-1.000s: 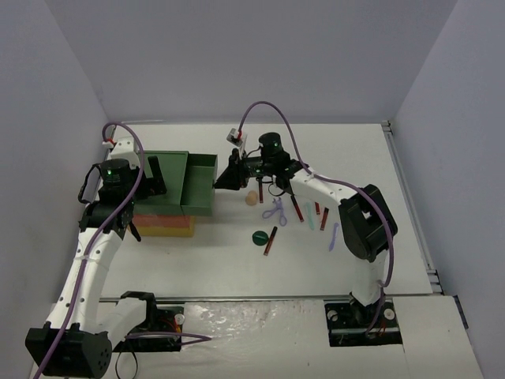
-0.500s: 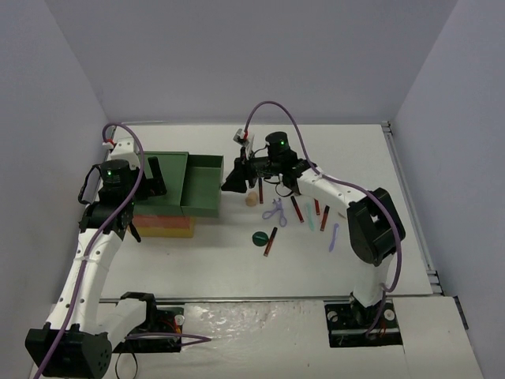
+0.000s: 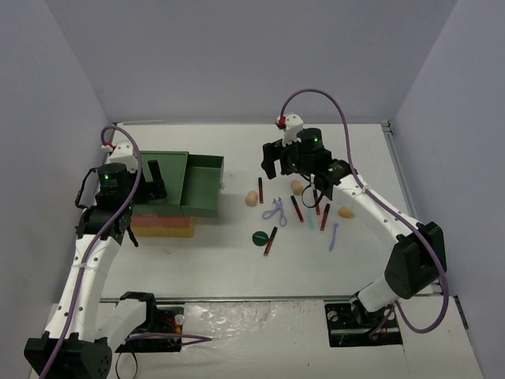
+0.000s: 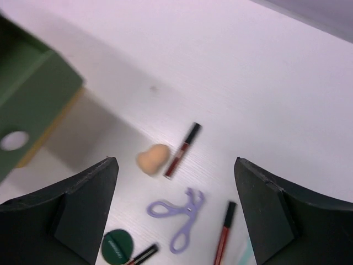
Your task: Organize the makeup
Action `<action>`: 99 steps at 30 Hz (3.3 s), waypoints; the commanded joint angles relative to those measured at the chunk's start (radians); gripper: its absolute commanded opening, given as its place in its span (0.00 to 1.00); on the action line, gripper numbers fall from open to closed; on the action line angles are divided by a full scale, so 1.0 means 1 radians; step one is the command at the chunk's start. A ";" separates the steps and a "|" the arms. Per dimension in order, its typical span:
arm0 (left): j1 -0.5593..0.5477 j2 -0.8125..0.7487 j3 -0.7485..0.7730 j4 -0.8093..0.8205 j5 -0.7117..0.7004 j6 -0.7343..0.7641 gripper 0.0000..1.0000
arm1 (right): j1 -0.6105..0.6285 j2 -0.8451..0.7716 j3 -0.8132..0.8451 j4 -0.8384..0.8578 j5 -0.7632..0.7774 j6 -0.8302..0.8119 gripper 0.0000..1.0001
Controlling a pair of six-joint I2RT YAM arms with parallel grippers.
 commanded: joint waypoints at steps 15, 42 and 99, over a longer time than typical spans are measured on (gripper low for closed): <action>-0.059 -0.206 0.036 -0.035 -0.013 0.063 0.97 | -0.117 0.295 -0.005 -0.070 0.368 0.065 0.67; -0.083 -0.417 -0.037 0.134 -0.063 0.075 0.97 | 0.104 -0.020 0.138 -0.021 0.280 0.109 0.00; -0.084 -0.518 -0.163 0.166 -0.083 0.078 0.97 | 0.156 0.458 0.144 0.077 0.201 0.276 0.59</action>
